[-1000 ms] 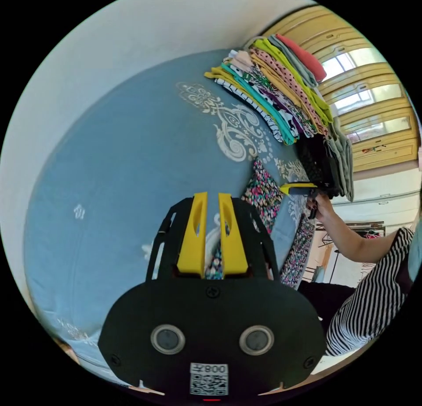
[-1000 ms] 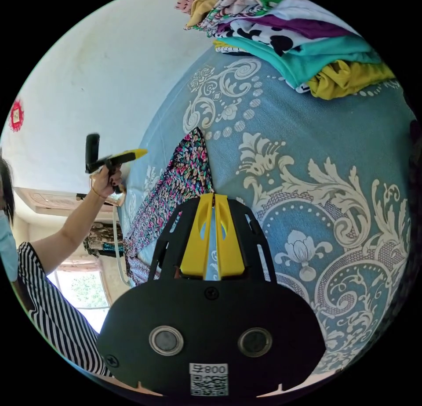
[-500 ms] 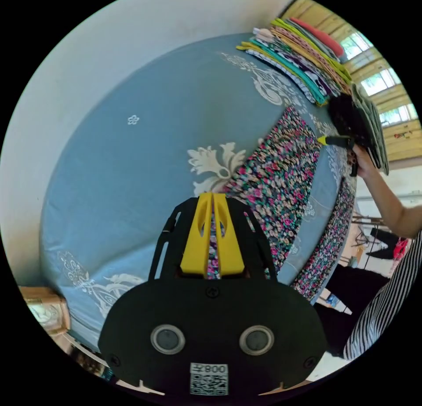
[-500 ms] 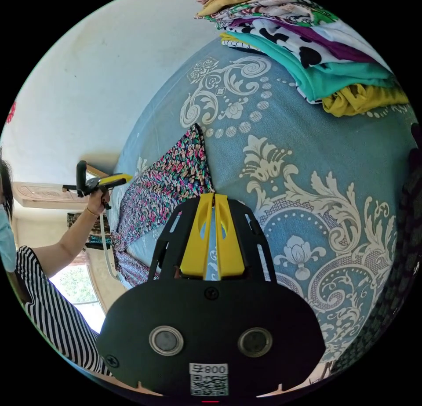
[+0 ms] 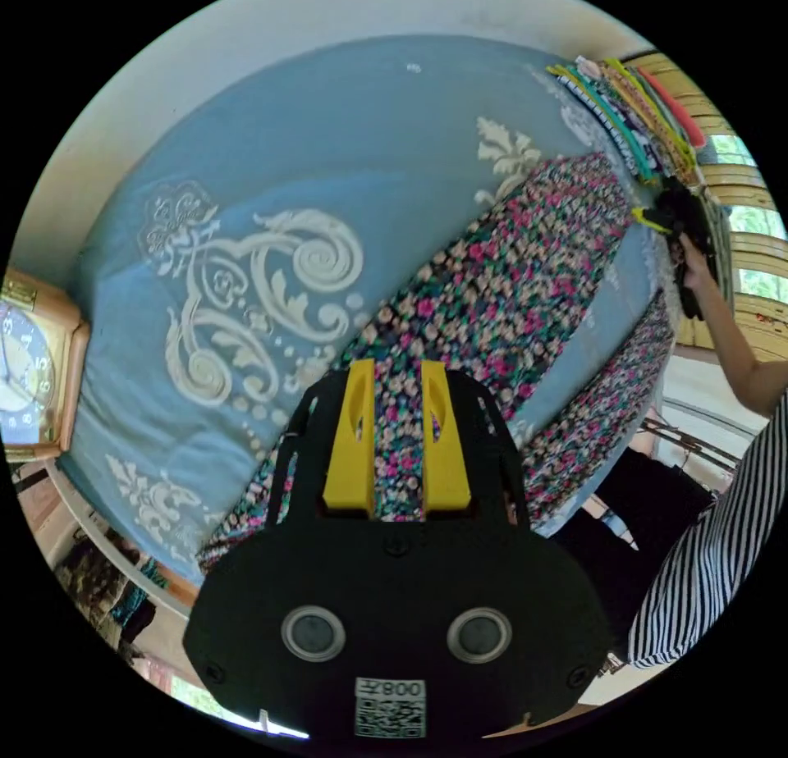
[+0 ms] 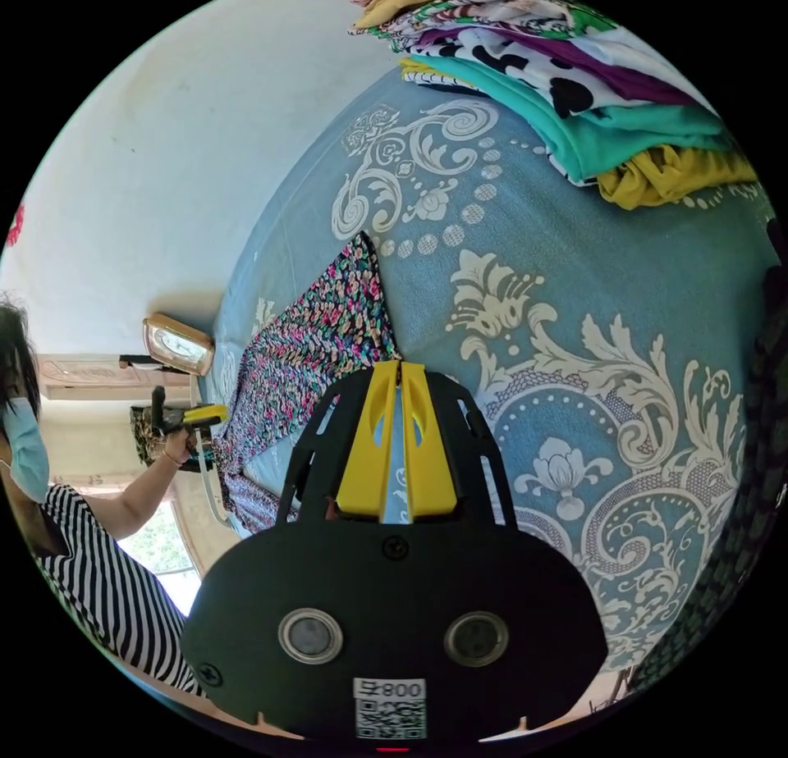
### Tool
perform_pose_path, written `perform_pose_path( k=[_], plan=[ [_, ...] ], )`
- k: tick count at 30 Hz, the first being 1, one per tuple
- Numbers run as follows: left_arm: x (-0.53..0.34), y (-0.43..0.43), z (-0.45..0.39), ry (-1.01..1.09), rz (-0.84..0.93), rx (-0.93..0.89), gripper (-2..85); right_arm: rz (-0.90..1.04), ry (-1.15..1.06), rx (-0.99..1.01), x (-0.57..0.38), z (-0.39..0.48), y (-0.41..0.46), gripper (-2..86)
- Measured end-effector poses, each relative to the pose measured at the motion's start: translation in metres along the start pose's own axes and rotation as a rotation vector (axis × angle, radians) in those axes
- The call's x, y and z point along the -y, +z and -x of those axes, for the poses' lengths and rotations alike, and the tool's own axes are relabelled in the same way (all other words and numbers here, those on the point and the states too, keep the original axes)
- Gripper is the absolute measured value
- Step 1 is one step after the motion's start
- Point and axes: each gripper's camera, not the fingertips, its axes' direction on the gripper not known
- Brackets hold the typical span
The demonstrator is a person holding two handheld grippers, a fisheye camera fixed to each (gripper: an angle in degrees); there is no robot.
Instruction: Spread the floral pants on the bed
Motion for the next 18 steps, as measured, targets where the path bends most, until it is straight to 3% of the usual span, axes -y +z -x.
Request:
perform_pose_path(
  k=[2,7,12,18],
  plan=[
    [-0.016,-0.004,0.008,-0.043,0.048,0.115,4.1,-0.001,0.009,-0.013,-0.001,0.008,0.007,0.3],
    [-0.049,-0.063,0.062,-0.249,-0.072,0.311,0.7,0.024,-0.013,-0.076,0.000,0.030,0.023,0.3],
    [-0.116,-0.109,0.092,-0.348,-0.163,0.160,0.4,0.042,-0.039,-0.121,-0.002,0.051,0.043,0.3],
    [-0.234,-0.117,0.101,-0.467,-0.096,0.135,0.2,-0.018,-0.008,-0.188,-0.011,0.072,0.058,0.1]
  ],
)
